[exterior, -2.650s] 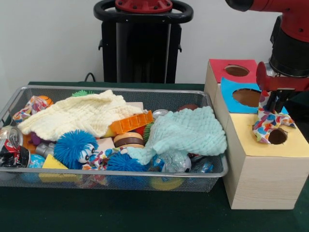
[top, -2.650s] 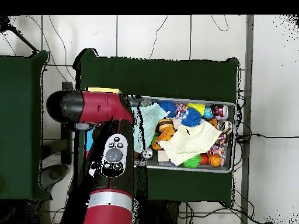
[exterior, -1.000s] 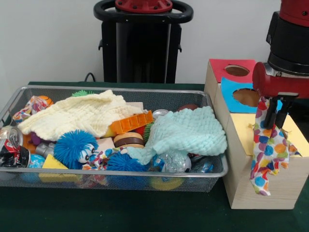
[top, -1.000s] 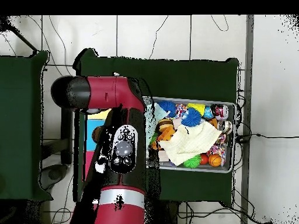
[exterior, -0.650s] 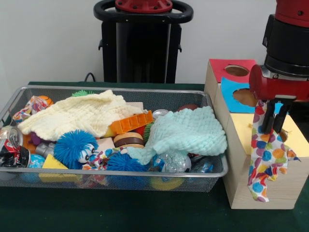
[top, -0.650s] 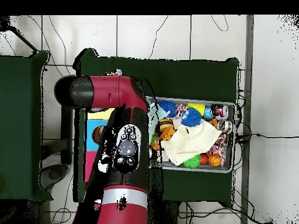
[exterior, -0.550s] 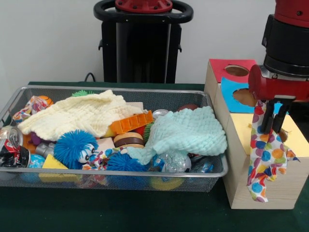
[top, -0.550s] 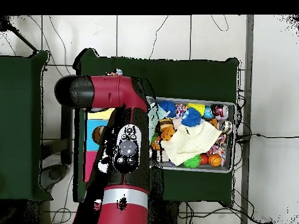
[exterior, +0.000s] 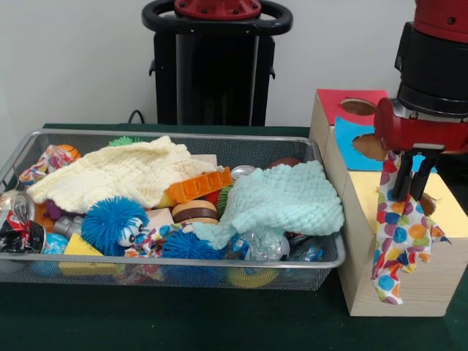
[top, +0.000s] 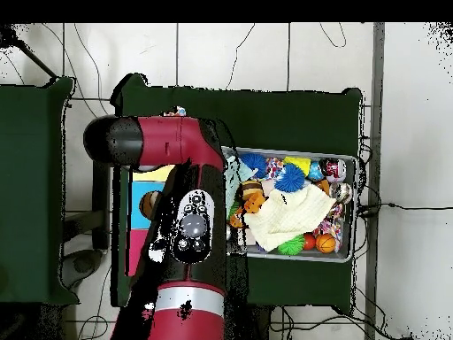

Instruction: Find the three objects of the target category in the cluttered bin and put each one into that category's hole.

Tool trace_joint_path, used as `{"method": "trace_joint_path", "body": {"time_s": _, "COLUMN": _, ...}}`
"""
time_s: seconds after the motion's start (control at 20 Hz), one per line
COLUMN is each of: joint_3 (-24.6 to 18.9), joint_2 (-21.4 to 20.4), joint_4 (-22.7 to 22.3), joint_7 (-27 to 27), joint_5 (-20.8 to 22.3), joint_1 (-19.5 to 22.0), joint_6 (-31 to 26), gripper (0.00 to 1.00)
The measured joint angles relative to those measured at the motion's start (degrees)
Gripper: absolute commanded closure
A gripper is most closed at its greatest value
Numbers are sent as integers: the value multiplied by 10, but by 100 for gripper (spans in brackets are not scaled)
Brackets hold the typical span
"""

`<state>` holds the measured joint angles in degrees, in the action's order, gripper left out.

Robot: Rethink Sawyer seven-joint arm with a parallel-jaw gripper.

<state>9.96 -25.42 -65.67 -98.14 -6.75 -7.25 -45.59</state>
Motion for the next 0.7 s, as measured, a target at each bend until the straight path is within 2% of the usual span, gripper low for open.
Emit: {"method": "trace_joint_path", "body": {"time_s": 0.7, "joint_3": 0, "joint_2": -11, "joint_4": -14, "joint_7": 0, "joint_5": 0, "joint_1": -5, "joint_6": 0, "gripper": 100}}
